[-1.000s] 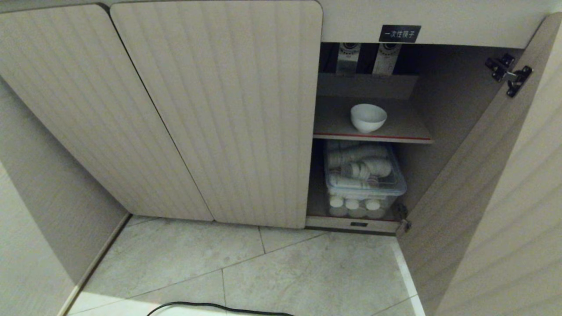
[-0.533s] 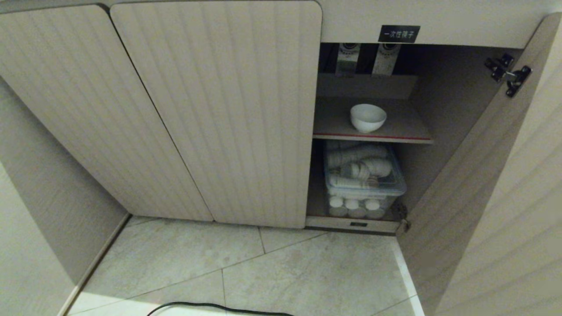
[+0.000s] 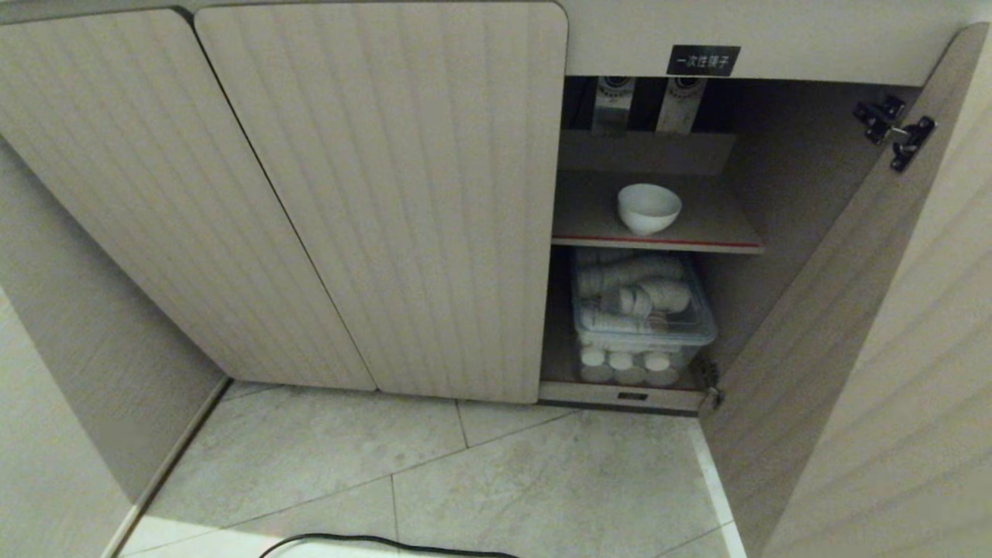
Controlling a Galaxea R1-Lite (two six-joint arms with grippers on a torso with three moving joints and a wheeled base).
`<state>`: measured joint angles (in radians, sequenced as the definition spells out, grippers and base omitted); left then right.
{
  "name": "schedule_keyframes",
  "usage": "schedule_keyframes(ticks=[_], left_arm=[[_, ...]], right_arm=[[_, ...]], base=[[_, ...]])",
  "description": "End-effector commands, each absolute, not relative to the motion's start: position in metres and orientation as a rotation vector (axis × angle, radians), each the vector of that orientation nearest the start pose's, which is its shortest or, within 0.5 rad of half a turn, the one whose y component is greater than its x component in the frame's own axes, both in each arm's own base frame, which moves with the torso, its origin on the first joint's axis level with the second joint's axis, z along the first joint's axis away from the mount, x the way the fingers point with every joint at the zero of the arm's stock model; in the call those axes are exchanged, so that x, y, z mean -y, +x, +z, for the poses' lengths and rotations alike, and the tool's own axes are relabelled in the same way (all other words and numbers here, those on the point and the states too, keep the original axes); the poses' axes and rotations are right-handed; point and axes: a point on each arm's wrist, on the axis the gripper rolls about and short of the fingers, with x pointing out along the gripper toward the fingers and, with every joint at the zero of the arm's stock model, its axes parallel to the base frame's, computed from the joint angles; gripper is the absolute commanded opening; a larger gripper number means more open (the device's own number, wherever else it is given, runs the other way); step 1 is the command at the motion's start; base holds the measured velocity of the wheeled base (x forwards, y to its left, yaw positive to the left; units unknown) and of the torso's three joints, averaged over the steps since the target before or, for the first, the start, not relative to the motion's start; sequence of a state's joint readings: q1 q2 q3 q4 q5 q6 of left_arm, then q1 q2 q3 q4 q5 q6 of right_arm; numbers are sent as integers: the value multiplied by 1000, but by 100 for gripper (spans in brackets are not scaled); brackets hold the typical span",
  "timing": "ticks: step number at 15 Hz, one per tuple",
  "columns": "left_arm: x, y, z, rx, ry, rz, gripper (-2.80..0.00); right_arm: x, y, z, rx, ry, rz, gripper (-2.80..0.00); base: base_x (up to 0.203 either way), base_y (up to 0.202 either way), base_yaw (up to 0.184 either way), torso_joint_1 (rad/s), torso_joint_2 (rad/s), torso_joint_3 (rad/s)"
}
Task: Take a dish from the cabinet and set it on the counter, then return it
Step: Close the cabinet door
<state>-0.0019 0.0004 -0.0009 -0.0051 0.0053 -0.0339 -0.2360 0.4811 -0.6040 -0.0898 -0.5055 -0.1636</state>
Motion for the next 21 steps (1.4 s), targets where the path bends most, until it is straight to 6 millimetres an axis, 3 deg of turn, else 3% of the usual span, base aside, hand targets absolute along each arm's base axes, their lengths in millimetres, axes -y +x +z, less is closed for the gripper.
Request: schedule_keyframes(ticks=[1, 13, 21], left_arm=[[0, -23, 76, 8, -34, 3, -280], [0, -23, 76, 6, -34, 4, -280], [0, -23, 76, 6, -34, 4, -280]], right_arm=[[10, -1, 255, 148, -95, -663, -280], [8, 3, 254, 184, 111, -97, -280], [7, 5, 252, 171, 153, 15, -280]], base=[[0, 0, 0, 0, 0, 0], [0, 0, 0, 0, 0, 0], [0, 0, 0, 0, 0, 0]])
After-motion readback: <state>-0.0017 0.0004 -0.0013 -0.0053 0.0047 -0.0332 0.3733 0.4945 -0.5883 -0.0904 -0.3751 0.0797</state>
